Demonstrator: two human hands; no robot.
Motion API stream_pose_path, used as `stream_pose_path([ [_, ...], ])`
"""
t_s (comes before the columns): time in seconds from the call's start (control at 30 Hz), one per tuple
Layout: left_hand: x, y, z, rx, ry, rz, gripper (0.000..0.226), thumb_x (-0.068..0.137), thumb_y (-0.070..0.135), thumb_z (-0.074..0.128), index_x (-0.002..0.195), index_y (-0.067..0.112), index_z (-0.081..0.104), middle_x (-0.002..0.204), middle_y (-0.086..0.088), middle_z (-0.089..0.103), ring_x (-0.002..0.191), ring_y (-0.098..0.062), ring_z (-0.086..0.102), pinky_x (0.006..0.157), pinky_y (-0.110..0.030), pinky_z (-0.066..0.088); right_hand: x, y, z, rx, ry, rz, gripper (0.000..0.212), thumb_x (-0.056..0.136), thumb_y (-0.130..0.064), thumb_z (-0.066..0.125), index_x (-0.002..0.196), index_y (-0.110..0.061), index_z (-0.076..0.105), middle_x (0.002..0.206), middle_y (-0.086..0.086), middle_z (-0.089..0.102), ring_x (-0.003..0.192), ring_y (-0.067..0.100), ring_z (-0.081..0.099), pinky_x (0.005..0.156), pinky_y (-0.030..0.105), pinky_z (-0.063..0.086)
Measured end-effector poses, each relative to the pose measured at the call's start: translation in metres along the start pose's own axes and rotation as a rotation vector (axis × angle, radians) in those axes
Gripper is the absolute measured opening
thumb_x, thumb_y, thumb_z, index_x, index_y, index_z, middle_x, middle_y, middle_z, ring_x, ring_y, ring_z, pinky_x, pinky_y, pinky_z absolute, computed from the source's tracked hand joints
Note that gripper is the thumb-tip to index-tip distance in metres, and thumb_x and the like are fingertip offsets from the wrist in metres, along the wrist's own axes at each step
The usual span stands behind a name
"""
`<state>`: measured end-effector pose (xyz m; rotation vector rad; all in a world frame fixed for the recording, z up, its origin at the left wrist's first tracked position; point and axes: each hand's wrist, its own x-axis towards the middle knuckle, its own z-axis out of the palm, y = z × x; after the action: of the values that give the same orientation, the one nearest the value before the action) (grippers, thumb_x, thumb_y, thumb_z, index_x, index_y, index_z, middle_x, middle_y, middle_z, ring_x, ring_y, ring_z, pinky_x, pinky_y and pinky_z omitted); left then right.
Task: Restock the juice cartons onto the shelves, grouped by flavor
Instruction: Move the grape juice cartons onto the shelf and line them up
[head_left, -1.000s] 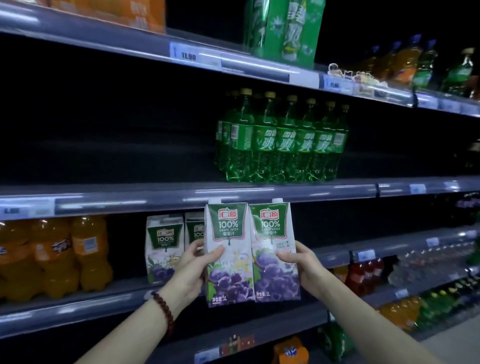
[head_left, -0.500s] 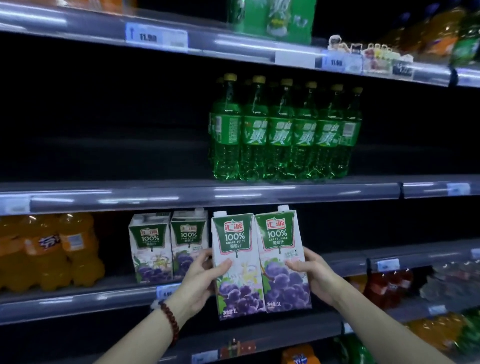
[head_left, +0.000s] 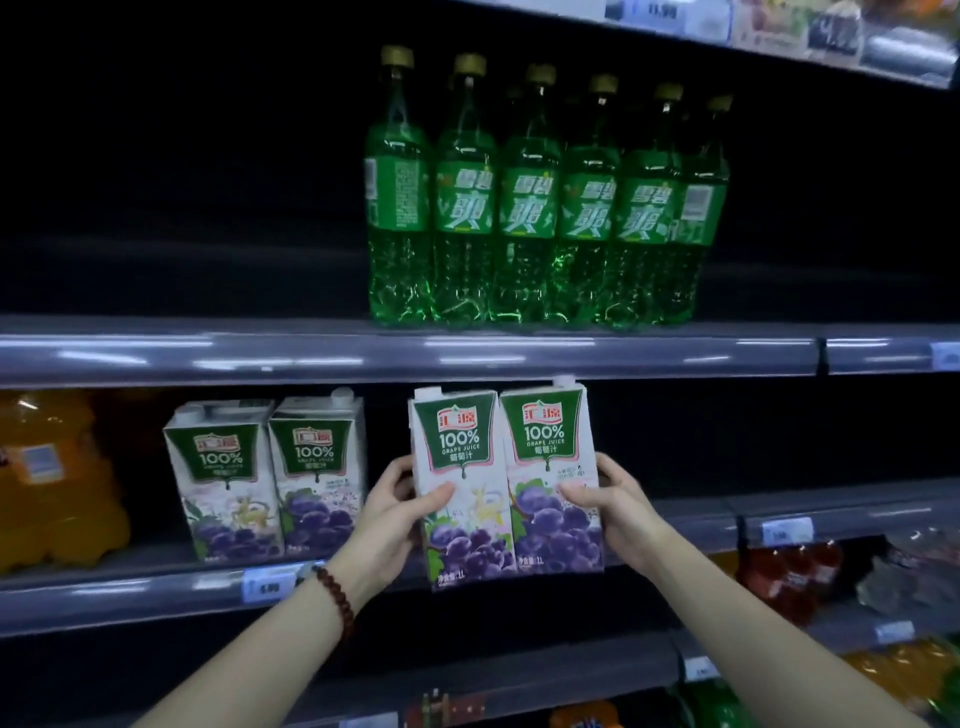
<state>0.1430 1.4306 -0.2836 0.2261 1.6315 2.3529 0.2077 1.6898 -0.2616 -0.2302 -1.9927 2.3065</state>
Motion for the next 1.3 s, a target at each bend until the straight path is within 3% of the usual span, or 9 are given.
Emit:
stream_pose_path([
  [0.2,0.03,0.0,0.011,-0.015,0.048,0.101,0.065,0.058,0.007,0.081,0.116,0.011,0.053,0.109,-0.011,0.071,0.086,-0.019,0.073,0.061,-0.028,0.057,0.034,0.007,-0.005,0.036,0.04,-0.063,0.059,0.059,-0.001,0.08,0.113,-0.006,0.057,0.103,0.016,0.073,0.089,0.03,0.071,0.071,0.04,0.057],
  [0.3,0.039,-0.001,0.009,-0.017,0.086,0.136,0.061,0.063,0.001,0.079,0.117,0.015,0.052,0.108,-0.01,0.069,0.086,-0.019,0.073,0.061,-0.029,0.058,0.049,0.014,0.002,0.09,0.055,-0.077,0.059,0.053,-0.002,0.08,0.105,-0.015,0.056,0.095,0.012,0.075,0.08,0.023,0.074,0.061,0.03,0.057],
  [0.53,0.052,-0.018,-0.008,-0.003,0.217,0.199,0.054,0.073,-0.007,0.074,0.115,0.017,0.051,0.113,-0.013,0.066,0.092,-0.027,0.071,0.067,-0.034,0.06,0.079,0.044,0.021,0.131,0.067,-0.072,0.062,0.062,0.006,0.08,0.111,-0.016,0.049,0.097,0.016,0.072,0.073,0.021,0.075,0.056,0.027,0.057],
  [0.7,0.055,-0.031,-0.02,0.05,0.208,0.202,0.07,0.061,0.007,0.08,0.123,0.018,0.05,0.111,-0.01,0.068,0.088,-0.018,0.072,0.069,-0.027,0.059,0.088,0.061,0.017,0.136,0.034,-0.072,0.067,0.055,-0.004,0.083,0.113,-0.016,0.053,0.093,0.011,0.076,0.082,0.027,0.074,0.061,0.03,0.059],
  [0.8,0.058,-0.032,-0.022,0.159,0.169,0.199,0.067,0.067,0.009,0.08,0.125,0.022,0.048,0.111,-0.003,0.066,0.087,-0.006,0.071,0.068,-0.017,0.056,0.085,0.065,0.01,0.081,0.029,-0.065,0.07,0.053,-0.017,0.087,0.114,-0.024,0.053,0.098,0.002,0.076,0.089,0.02,0.074,0.068,0.028,0.058],
  [0.93,0.055,-0.031,-0.02,0.31,0.171,0.204,0.067,0.075,0.014,0.079,0.129,0.029,0.043,0.109,0.011,0.062,0.081,0.009,0.067,0.065,-0.006,0.05,0.079,0.064,0.007,-0.052,0.029,-0.06,0.078,0.054,-0.023,0.089,0.122,-0.024,0.05,0.093,-0.004,0.076,0.082,0.01,0.074,0.06,0.017,0.056],
  [1.0,0.051,-0.031,-0.022,0.429,0.2,0.193,0.079,0.073,0.021,0.081,0.139,0.027,0.037,0.115,0.015,0.056,0.094,0.008,0.062,0.082,-0.011,0.049,0.077,0.06,0.004,-0.133,0.012,-0.048,0.085,0.061,-0.017,0.089,0.134,-0.021,0.046,0.098,-0.004,0.074,0.081,0.01,0.074,0.061,0.018,0.056],
  [1.1,0.042,-0.041,-0.023,0.55,0.206,0.118,0.099,0.07,0.025,0.084,0.149,0.025,0.024,0.13,0.007,0.052,0.118,-0.015,0.052,0.107,-0.036,0.04,0.076,0.056,0.001,-0.272,0.003,-0.052,0.087,0.065,-0.015,0.088,0.139,-0.018,0.043,0.104,-0.001,0.072,0.084,0.014,0.074,0.073,0.029,0.06],
  [1.3,0.044,-0.045,-0.02,0.405,0.285,0.084,0.091,0.074,0.007,0.08,0.148,0.02,0.029,0.136,-0.007,0.055,0.121,-0.025,0.055,0.107,-0.047,0.042,0.086,0.051,0.007,-0.343,0.035,-0.081,0.085,0.067,-0.014,0.087,0.139,-0.019,0.043,0.111,0.004,0.07,0.096,0.022,0.07,0.089,0.045,0.056],
])
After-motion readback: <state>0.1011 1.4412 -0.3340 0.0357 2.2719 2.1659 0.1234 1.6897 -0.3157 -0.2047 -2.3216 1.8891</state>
